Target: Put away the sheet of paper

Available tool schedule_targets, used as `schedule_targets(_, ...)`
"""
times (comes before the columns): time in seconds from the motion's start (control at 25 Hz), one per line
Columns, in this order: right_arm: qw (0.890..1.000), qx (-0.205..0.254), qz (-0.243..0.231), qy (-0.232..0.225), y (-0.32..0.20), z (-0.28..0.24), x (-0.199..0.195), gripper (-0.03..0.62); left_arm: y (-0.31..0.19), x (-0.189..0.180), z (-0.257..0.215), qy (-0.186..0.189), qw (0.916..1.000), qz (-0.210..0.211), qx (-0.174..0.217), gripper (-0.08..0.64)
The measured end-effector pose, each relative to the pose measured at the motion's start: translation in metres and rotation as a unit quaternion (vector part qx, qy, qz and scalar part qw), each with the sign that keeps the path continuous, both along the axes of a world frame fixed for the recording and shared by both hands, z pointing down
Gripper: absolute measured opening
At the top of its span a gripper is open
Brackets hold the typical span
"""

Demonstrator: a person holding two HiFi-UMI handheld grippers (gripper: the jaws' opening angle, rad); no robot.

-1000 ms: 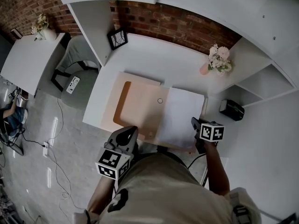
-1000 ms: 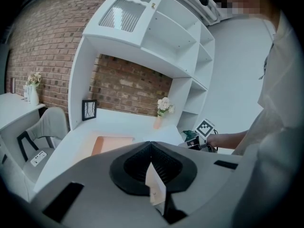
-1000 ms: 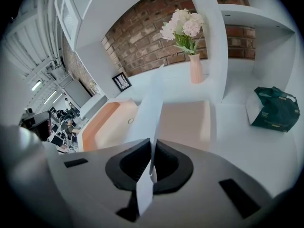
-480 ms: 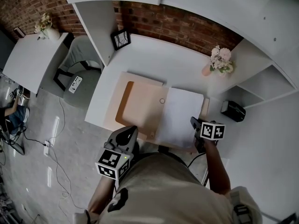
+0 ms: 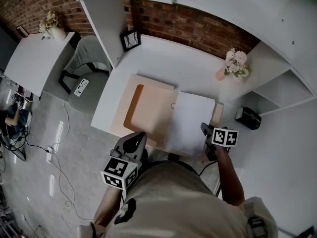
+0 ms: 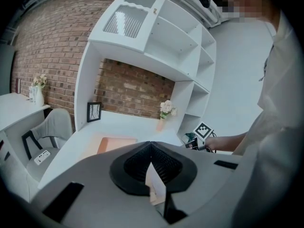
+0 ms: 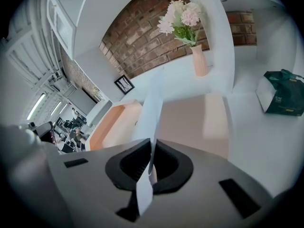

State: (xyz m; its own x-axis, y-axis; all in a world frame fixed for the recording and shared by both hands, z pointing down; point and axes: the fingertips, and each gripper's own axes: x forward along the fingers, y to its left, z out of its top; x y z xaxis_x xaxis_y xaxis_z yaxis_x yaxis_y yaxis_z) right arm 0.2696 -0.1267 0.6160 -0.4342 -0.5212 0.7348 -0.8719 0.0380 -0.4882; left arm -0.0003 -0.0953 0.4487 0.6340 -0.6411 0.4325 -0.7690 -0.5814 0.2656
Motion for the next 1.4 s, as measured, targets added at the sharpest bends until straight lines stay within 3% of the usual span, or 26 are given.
schedule_targets(0.52,1.000,-0.005,0.005,-0.030,-0.006,0.001,-0.015,0.028,0.003,-0.017,0.000,-0.002,0.9997,-0.021,0.007,0.015)
schedule_targets(0.92,0.999,-0.005,0.005,-0.038,-0.008,-0.002,-0.026,0.028,-0.006,-0.061,-0.008,-0.001,0.9971,-0.073,0.020,0.015)
schedule_targets(1.4,0.999,0.000,0.020,-0.036,-0.002,-0.003,-0.041,0.028,0.007,-0.093,0.006,0.002,0.9970,-0.077,0.010,0.015)
